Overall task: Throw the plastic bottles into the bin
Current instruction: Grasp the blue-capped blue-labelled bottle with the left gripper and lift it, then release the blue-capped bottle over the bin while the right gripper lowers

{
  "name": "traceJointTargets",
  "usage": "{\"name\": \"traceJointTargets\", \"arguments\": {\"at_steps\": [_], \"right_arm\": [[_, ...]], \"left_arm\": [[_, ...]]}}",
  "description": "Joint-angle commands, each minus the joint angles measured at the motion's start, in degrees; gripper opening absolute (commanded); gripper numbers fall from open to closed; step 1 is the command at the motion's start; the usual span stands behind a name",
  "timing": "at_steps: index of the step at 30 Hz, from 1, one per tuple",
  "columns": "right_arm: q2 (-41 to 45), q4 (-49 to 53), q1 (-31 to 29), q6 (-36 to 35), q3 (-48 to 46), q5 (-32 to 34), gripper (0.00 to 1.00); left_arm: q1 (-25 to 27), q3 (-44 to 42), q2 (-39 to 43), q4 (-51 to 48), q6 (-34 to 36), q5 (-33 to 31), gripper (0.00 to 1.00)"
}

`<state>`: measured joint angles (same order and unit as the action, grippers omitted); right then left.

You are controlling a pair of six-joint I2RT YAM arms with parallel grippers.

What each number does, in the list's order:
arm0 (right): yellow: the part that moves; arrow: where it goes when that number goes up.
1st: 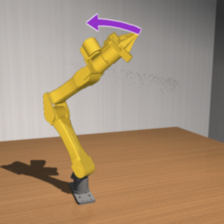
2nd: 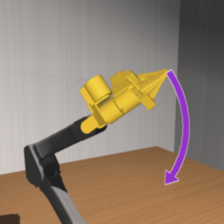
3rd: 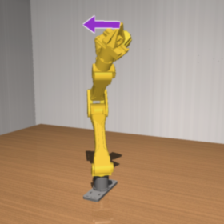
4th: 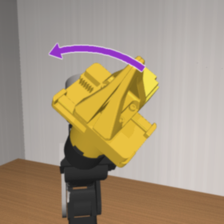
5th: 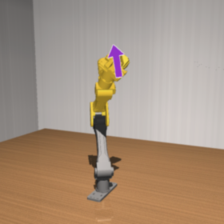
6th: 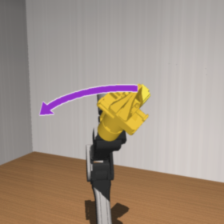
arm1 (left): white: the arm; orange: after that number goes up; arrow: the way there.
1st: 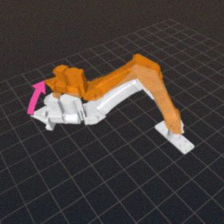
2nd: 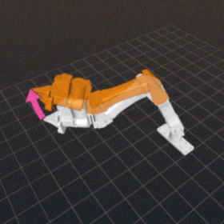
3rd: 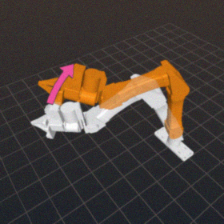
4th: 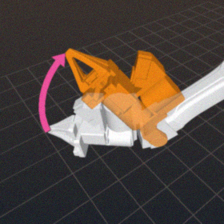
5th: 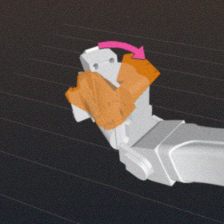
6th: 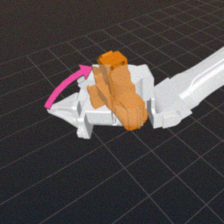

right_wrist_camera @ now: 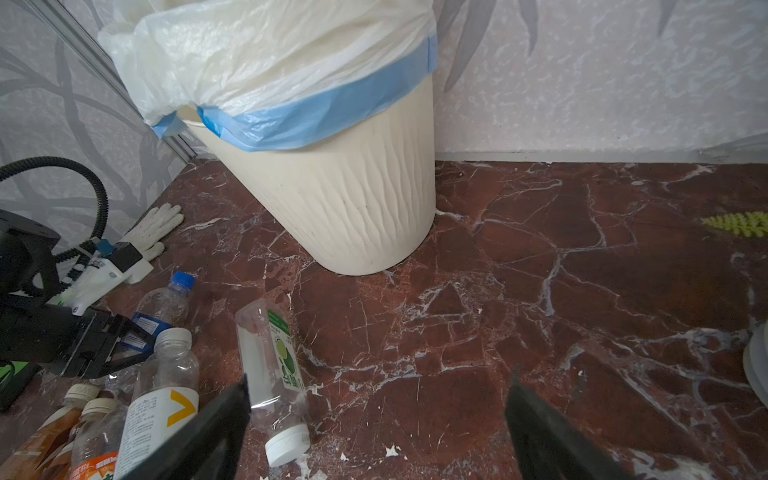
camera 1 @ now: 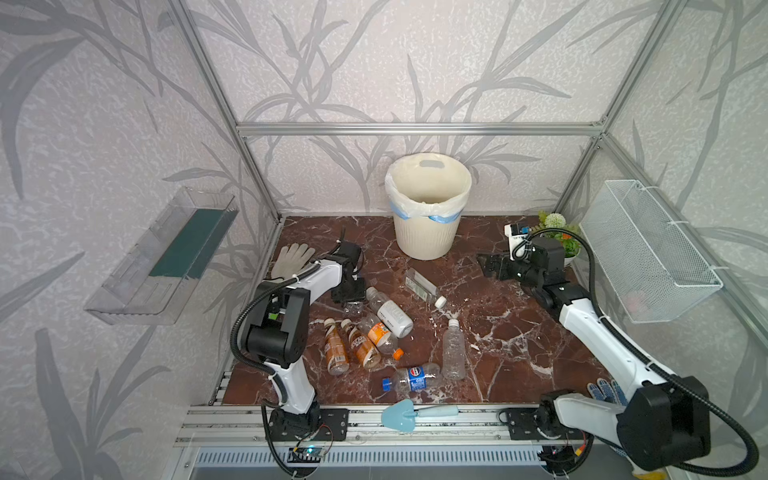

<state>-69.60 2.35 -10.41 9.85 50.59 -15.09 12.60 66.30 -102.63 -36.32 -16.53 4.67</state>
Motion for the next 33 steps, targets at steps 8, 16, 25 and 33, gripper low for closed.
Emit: {"name": "traceJointTargets", "arguments": {"at_steps": [8, 16, 25, 33], "right_arm": [[-1.4, -1.0, 0.3, 0.9, 0.4, -0.8, 0.95], [-3.1, 1.0, -0.7, 0.7, -0.1, 0.3, 0.92], [-5.7, 4.6, -5.4, -0.5, 0.7, 2.3, 0.91], [-5.3, 3.8, -9.5, 0.8, 2.0, 4.4, 0.91]], "left_arm": [[-1.3, -0.5, 8.7, 2.5, -1.6, -0.9, 0.48], [-1.4, -2.1, 26.7, 10.6, -0.7, -1.0, 0.5], [-1.2, -6.2, 48.4, 30.7, 2.8, 3.0, 0.51], [5.8, 21.3, 32.1, 38.6, 5.2, 11.0, 0.5]]}}
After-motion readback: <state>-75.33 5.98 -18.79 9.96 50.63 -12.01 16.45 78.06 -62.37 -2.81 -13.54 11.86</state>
